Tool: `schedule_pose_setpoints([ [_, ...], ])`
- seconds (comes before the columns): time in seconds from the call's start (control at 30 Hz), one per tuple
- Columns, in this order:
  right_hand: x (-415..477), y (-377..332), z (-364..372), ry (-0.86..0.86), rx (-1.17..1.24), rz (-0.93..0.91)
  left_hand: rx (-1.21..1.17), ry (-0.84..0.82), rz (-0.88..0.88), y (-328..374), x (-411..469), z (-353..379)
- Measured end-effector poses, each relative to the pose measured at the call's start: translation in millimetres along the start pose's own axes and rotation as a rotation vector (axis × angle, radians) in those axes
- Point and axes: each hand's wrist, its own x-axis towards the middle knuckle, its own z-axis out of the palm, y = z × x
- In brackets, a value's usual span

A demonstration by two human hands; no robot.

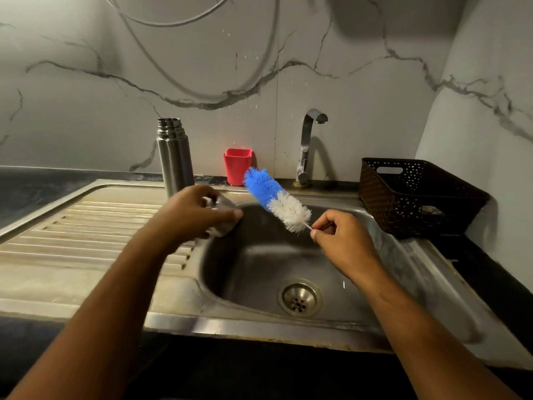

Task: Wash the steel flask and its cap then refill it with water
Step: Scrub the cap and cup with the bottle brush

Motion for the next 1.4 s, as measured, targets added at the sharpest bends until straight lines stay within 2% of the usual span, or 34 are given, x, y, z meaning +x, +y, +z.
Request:
schedule_pose_setpoints([
  [0.1, 2, 4, -6, 0.042, 0.007, 0.024, -0.105, -0.071, 0.041, 20, 10, 45],
  [0.2, 3, 6, -13, 0.081, -0.030, 0.028, -0.114, -0.060, 0.048, 30, 29, 84],
  [0.33, 3, 7, -20, 0.119, -0.085, 0.037, -0.303, -0.046, -0.060, 16, 48, 112],
  [0.6, -1, -5, -38, 0.089, -0.142, -0.023, -0.529, -0.023, -0.128, -13, 66, 121],
  [0.73, -5, -9, -45, 0.036, -0.200, -0.021, -0.833, -0.084, -0.250, -10, 70, 111],
  [0.87, -3, -8, -67, -0.017, -0.192, -0.018, -1.042, -0.004, -0.363, -12, 79, 98],
  [1.0, -7, -15, -73, -0.213, -0.262, -0.057, -1.011, 0.046, -0.373, -24, 84, 93],
  [1.07, -8, -19, -74, -0.251, -0.285, -0.086, -0.938, 0.056, -0.348, -29, 86, 93],
  [1.27, -10, -19, -78, -0.191, -0.267, -0.171, -1.047, 0.142, -0.333, -36, 93, 87],
  [1.4, -12, -20, -76, -0.109, -0.323, -0.189, -1.057, 0.328, -0.363, -36, 94, 83],
])
